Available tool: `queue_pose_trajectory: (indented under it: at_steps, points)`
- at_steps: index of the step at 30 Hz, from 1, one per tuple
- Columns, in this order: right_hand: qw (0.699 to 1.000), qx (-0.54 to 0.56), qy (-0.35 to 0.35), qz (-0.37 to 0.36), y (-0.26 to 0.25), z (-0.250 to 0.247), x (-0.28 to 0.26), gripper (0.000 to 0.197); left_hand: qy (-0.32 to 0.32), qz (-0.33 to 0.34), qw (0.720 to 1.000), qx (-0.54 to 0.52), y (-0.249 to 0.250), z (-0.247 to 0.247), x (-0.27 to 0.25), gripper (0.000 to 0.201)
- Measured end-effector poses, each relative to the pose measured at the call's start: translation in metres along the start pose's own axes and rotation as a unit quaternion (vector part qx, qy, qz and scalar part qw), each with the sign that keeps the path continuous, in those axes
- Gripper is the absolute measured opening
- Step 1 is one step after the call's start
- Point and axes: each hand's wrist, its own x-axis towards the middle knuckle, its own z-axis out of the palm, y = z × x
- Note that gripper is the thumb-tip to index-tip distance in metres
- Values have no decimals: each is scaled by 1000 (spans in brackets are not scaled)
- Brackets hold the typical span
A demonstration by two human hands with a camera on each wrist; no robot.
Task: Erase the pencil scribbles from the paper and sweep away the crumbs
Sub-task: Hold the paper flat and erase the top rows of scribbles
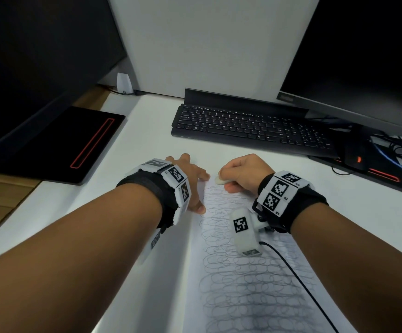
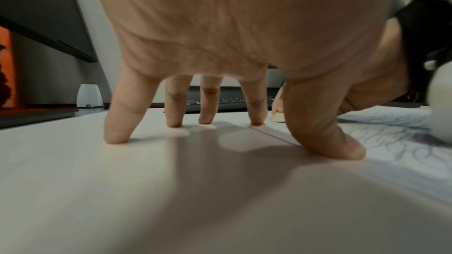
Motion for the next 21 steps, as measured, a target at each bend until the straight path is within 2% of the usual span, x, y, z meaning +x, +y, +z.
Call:
queue_pose_trajectory:
  at_steps: [2,5,8,12,15,21]
  points:
    - [1000,6,15,-2,1,-2,2,5,-1,0,1000,2,1,0,-1,83]
    - [1000,-3,-17,1,1,-1,0,3,0,1,1000,2,0,0,-1,83]
    - [1000,9,19,0,4,-2,3,4,-1,0,1000,4,0,0,-2,84]
    - [1000,-12,-18,0,3,-4,2,3,-4,0,1000,5,2,-2,-4,84]
    - [1000,2,5,-6,3,-7,3,3,-15,-6,1000,7,4,-6,-7,84]
    - [1000,-23,-9,-8,-1,-9,1,4,-21,-13,1000,8,14,-19,-12,87]
